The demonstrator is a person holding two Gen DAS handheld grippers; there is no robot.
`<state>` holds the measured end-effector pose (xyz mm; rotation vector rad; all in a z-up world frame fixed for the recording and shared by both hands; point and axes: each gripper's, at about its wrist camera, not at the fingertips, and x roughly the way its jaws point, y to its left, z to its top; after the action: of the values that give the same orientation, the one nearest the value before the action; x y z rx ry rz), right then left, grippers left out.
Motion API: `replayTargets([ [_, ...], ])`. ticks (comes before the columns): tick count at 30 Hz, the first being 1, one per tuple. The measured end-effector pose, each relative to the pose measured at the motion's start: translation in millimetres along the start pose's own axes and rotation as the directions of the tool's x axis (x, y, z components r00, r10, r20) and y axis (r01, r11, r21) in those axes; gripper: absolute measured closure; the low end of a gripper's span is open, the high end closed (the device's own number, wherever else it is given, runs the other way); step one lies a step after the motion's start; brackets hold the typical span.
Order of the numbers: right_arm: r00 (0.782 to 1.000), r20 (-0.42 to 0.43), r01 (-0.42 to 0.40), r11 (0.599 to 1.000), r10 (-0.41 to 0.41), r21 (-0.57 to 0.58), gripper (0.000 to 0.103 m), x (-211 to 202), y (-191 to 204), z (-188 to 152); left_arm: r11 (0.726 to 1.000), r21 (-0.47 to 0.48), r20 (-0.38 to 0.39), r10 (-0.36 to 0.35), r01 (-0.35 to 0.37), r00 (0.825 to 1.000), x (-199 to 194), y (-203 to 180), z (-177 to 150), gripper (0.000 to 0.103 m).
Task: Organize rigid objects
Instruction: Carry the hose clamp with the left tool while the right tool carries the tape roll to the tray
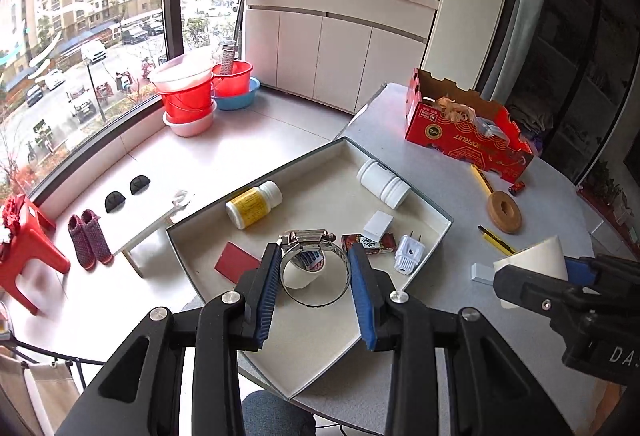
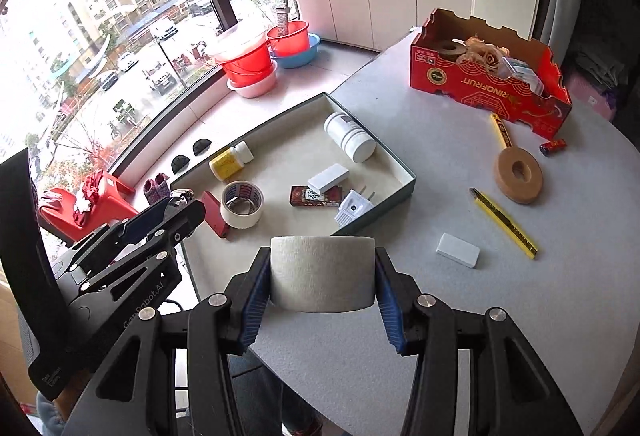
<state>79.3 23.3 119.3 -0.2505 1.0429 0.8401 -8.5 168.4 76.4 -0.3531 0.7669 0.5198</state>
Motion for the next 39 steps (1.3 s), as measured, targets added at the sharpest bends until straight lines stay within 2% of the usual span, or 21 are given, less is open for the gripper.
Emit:
replayTargets([
  [6, 1.0, -0.015, -0.027, 0.999, 0.027, -0.034, 0.053, 14.5, 23.2, 17.0, 0.999, -0.03, 0.027, 0.042, -0.041, 0.999, -4.1, 25.7, 9.9, 0.066],
  [12, 0.999, -0.03, -0.027, 0.998, 0.026, -0.05, 0.053, 27.1, 32.2, 23.7, 0.997, -0.044, 0.018, 0.066, -0.066, 0.998, 4.3, 37.8, 10.1, 0.066],
  [25, 0.997, -0.073, 0.011, 0.999, -0.014, -0.045, 0.053, 61.5, 18.3, 42.6, 0.994, -0.018, -0.059, 0.111, -0.112, 0.992, 50.5, 34.4, 14.8, 0.066],
  [39, 0.992, -0.122, -0.006, 1.0, 0.008, 0.016, 0.053, 113.1, -6.3, 63.6, 0.99, -0.024, -0.14, 0.135, -0.139, 0.981, 115.6, 28.3, 34.3, 0.066],
])
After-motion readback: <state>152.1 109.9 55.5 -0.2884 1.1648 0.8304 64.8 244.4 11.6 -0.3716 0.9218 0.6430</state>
